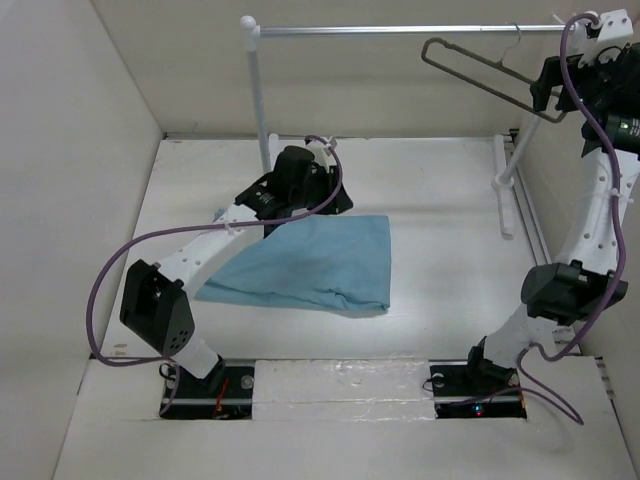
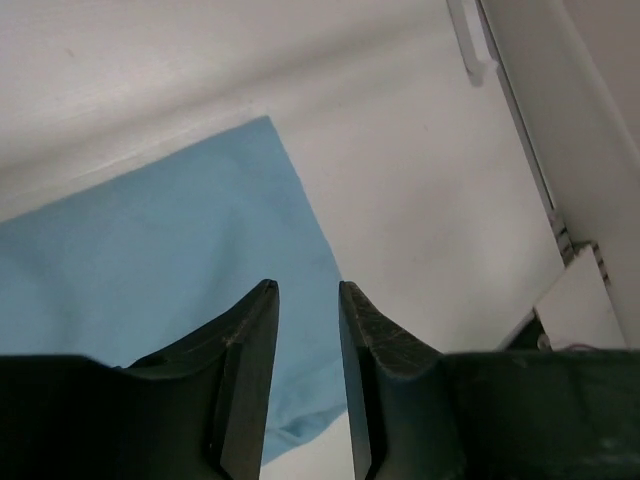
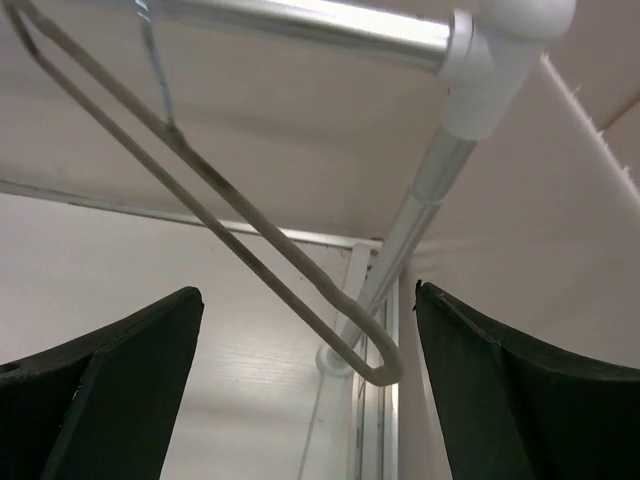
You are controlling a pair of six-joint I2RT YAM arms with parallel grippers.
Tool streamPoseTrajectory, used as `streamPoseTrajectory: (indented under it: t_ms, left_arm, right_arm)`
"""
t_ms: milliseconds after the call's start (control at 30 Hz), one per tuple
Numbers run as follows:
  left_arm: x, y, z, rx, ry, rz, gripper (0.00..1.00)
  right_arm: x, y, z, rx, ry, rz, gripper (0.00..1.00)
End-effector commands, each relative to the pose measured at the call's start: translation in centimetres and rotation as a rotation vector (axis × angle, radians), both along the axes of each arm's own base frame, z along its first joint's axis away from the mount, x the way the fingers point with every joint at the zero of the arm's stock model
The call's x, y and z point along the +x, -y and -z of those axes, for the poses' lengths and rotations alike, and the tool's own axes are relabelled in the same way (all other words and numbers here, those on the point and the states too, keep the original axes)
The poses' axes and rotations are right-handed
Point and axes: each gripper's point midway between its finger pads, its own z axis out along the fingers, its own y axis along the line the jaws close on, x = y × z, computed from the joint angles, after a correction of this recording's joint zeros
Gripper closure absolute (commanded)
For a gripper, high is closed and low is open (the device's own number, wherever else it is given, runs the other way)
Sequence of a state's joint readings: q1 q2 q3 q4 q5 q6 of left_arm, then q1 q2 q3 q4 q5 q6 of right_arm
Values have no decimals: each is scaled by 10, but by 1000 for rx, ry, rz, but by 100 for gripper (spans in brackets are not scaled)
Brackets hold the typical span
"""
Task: Place the trousers on the hanger
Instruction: Grab a hanger with the right arm
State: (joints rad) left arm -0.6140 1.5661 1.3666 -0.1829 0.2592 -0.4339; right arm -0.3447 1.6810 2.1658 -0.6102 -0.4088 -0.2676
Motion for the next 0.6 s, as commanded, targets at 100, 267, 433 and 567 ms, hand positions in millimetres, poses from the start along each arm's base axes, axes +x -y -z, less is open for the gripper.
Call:
streamPoseTrajectory:
  t_ms: [100, 267, 433, 567]
  left_arm:
    - [-35, 8, -7, -52, 11, 109, 73]
    - [-39, 4, 0, -37, 2, 106, 78]
    - [-35, 8, 9, -30, -24, 102, 88]
    - [-30, 10, 8, -28, -27, 97, 92]
  right_arm:
    - [19, 14, 9, 39, -21, -46, 6]
    - [28, 20, 23, 63, -50, -107, 6]
    - [21, 5, 37, 70, -67, -188, 17]
    - [11, -9, 60, 94, -106, -249, 33]
